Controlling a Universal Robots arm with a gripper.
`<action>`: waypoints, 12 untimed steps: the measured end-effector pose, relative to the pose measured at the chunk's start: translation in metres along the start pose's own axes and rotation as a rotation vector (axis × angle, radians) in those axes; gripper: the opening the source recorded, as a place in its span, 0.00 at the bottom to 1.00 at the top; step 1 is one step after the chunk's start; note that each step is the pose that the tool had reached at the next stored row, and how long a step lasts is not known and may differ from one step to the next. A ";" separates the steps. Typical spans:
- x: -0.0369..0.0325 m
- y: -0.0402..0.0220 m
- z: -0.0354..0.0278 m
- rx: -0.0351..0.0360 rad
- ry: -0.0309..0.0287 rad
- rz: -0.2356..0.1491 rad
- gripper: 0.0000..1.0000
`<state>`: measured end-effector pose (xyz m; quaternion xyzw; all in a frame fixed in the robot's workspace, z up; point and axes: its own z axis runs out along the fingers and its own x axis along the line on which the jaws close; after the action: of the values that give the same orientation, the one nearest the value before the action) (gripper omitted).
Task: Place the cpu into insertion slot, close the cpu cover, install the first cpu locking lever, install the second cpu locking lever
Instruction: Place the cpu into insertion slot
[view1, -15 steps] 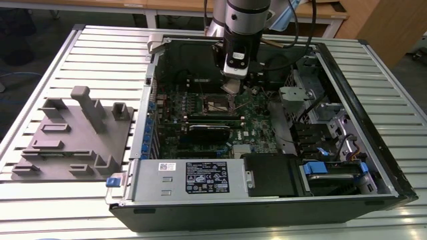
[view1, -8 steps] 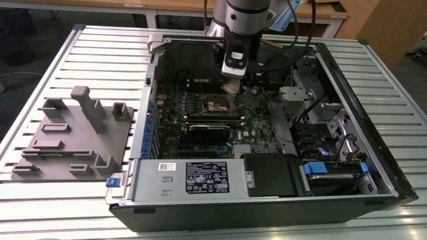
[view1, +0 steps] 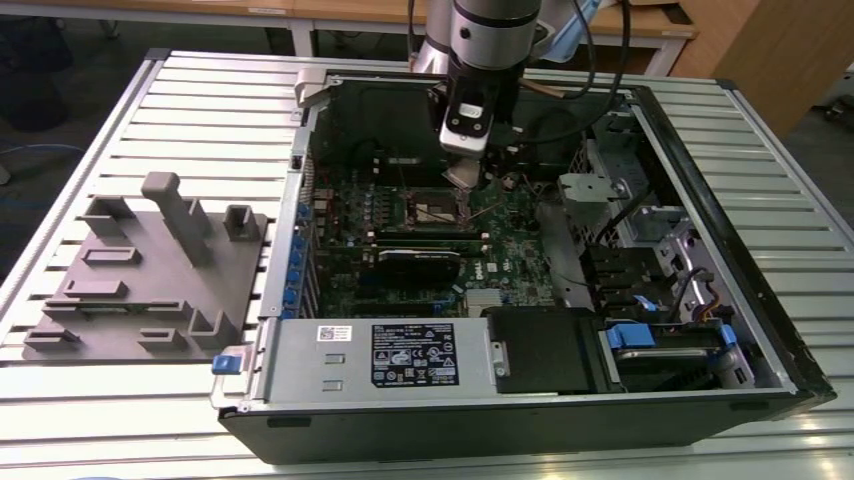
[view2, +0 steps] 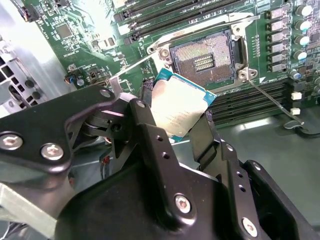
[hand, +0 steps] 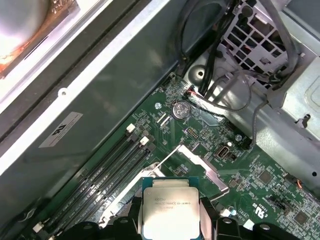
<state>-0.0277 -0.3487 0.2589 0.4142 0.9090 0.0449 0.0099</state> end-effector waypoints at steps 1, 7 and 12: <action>0.0000 0.0000 0.0000 -0.0002 -0.0004 0.005 0.54; 0.0000 0.0000 0.0001 -0.0006 -0.0028 0.032 0.54; 0.0000 0.0000 0.0001 -0.0010 -0.0041 0.046 0.54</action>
<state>-0.0277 -0.3487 0.2588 0.4352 0.8992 0.0447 0.0109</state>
